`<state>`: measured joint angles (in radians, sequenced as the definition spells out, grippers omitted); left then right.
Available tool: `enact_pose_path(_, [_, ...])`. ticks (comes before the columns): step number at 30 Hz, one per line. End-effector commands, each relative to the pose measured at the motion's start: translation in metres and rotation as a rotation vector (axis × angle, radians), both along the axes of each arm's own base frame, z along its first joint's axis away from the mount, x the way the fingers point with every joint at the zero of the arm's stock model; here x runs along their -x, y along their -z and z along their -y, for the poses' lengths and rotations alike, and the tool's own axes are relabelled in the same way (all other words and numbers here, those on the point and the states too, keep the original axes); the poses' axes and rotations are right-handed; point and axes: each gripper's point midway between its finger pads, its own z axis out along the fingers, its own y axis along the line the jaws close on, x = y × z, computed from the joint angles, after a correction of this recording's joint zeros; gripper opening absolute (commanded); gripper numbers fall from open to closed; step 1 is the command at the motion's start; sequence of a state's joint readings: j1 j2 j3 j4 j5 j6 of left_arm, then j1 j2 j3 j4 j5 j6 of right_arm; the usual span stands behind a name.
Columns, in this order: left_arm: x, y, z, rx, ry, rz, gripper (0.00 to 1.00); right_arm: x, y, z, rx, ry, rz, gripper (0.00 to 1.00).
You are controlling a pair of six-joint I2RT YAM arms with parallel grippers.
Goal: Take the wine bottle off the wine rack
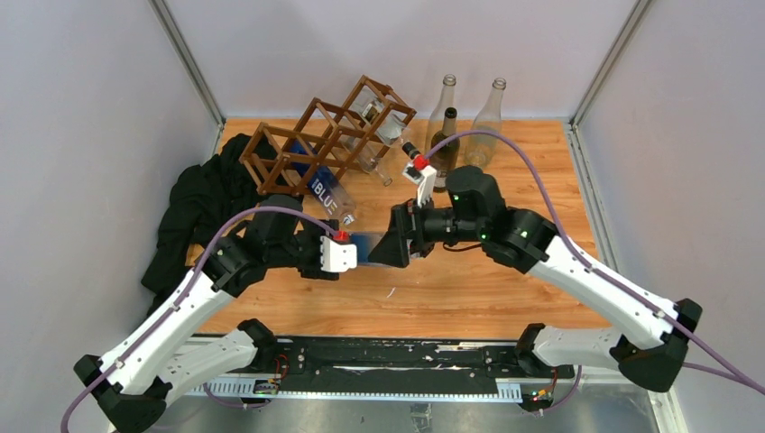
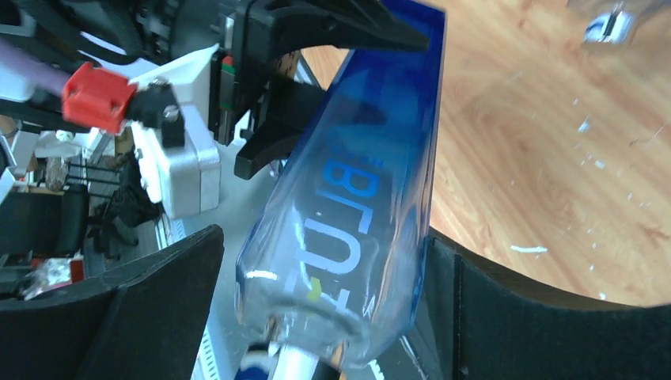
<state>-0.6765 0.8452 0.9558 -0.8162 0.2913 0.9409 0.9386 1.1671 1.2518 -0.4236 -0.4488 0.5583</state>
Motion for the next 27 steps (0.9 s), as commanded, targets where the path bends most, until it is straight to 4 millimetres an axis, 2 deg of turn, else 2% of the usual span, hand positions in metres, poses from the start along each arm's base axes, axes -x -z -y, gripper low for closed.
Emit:
enact_pose_path(1, [-0.001, -0.075, 0.026, 0.312, -0.066, -0.002, 0.00, -0.016, -0.051, 0.017, -0.124, 0.061, 0.159, 0.94])
enact_pose_path(4, [0.005, -0.092, 0.033, 0.388, -0.078, -0.060, 0.00, -0.019, -0.069, 0.033, -0.161, 0.098, 0.205, 0.95])
enact_pose_path(10, [0.025, -0.119, 0.049, 0.510, -0.049, -0.217, 0.00, -0.016, -0.082, 0.055, -0.211, 0.150, 0.269, 0.96])
enact_pose_path(12, [0.031, -0.124, 0.054, 0.535, -0.035, -0.271, 0.00, -0.013, -0.086, 0.055, -0.249, 0.142, 0.282, 0.97])
enact_pose_path(19, [0.047, -0.144, 0.070, 0.607, 0.023, -0.422, 0.00, -0.015, -0.090, 0.035, -0.319, 0.084, 0.279, 0.97])
enact_pose_path(24, [0.059, -0.150, 0.076, 0.625, 0.061, -0.513, 0.00, -0.023, -0.100, 0.020, -0.376, 0.057, 0.306, 0.98])
enact_pose_path(25, [0.062, -0.151, 0.077, 0.625, 0.071, -0.528, 0.00, -0.021, -0.108, 0.016, -0.416, 0.040, 0.329, 0.98])
enact_pose_path(27, [0.066, -0.152, 0.078, 0.622, 0.089, -0.550, 0.00, -0.020, -0.110, 0.011, -0.445, 0.019, 0.336, 0.96])
